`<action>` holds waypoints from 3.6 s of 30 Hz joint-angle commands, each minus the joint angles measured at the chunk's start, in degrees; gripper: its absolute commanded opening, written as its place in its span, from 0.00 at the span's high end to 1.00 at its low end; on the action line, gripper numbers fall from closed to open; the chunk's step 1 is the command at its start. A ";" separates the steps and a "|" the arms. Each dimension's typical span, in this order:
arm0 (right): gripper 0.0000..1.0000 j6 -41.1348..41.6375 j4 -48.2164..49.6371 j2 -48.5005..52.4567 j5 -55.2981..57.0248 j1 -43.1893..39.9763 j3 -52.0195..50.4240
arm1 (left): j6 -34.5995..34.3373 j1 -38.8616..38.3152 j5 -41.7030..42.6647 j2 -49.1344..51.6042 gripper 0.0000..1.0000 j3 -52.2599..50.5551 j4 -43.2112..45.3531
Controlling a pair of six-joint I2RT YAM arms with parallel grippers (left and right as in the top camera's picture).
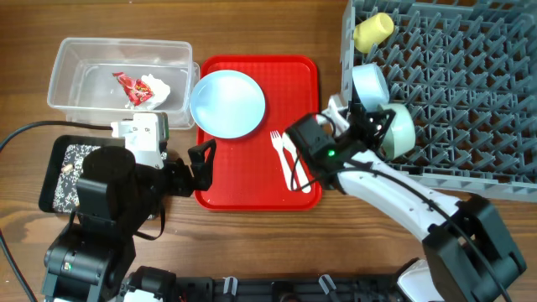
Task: Sort waste into correct bins and load items into the dishwasher rack
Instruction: 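Release the green bowl in the rack's near row and withdraw right gripper, then move the right gripper left over the tray to the pale blue plate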
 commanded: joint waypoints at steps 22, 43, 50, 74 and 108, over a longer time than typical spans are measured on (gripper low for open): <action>0.96 -0.07 5.31 0.70 -5.66 0.24 -2.43 | -0.66 0.31 0.48 -0.20 0.00 -0.15 0.85; 0.53 6.51 5.62 0.70 -18.91 4.61 -2.43 | -0.44 0.31 0.26 -0.20 0.00 -0.15 0.87; 0.50 13.79 2.43 0.70 -26.51 4.61 -2.43 | -0.44 0.31 0.26 -0.20 0.00 -0.15 0.90; 0.41 16.15 16.65 0.68 -19.06 4.59 -2.14 | -0.48 0.31 0.31 -0.20 0.00 -0.15 1.68; 0.00 19.10 72.87 -4.09 -43.01 4.20 -2.14 | -0.46 0.31 -4.46 -0.20 0.00 -0.15 3.67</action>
